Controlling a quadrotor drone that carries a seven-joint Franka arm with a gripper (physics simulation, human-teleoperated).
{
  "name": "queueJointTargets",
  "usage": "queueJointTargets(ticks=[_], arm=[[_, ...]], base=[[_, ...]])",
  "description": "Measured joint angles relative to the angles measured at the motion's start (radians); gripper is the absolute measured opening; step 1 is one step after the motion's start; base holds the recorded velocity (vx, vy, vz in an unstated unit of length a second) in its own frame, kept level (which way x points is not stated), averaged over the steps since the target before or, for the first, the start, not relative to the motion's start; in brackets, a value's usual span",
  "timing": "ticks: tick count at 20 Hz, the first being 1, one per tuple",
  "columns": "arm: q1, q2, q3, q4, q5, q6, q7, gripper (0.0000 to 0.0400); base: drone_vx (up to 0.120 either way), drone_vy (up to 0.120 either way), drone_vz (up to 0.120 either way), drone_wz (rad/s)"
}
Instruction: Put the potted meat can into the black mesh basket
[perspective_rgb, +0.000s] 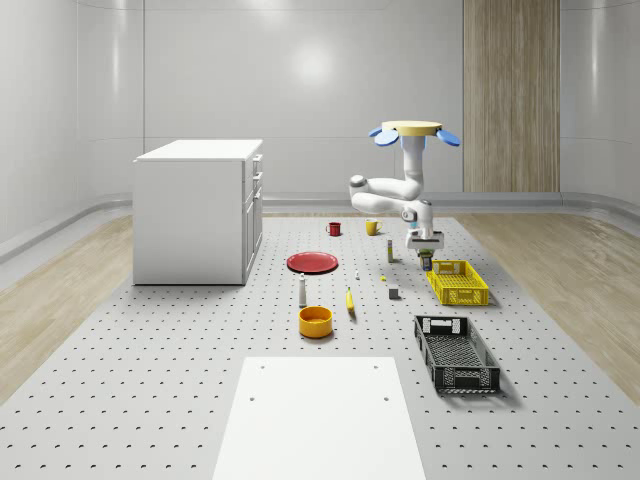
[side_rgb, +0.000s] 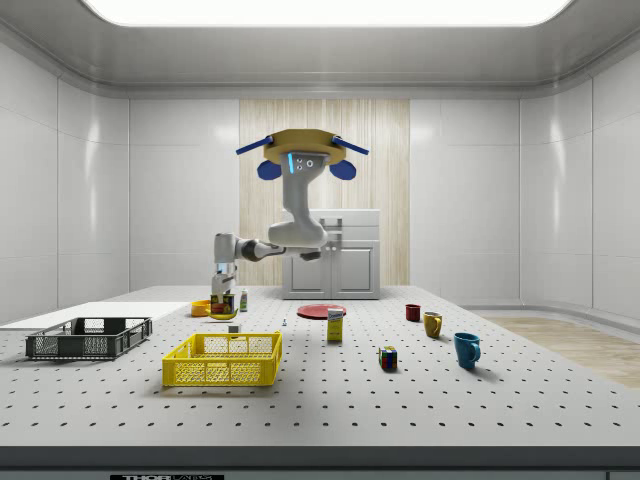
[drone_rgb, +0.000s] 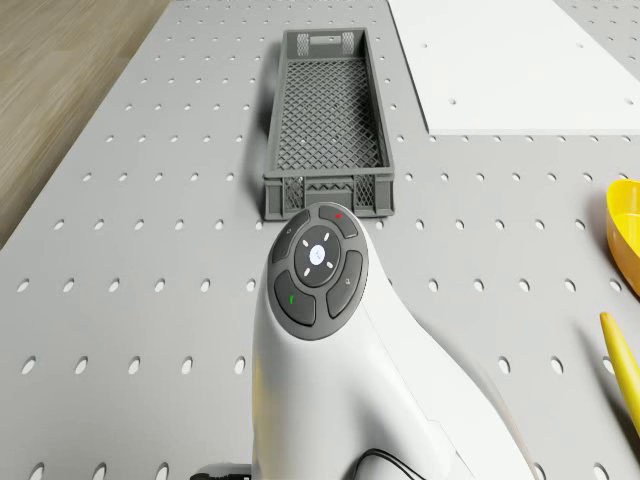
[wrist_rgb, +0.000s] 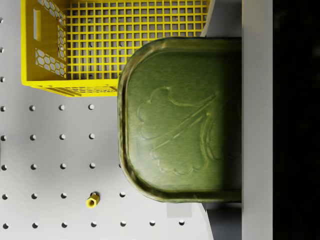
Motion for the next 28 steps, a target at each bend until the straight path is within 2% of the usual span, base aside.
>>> queueJointTargets(ticks=[28], arm=[[-0.003, -0.011, 0.002, 0.001, 0.005, 0.011, 0.002, 0.0285]], base=[[0.120, 0.000, 0.000, 0.000]])
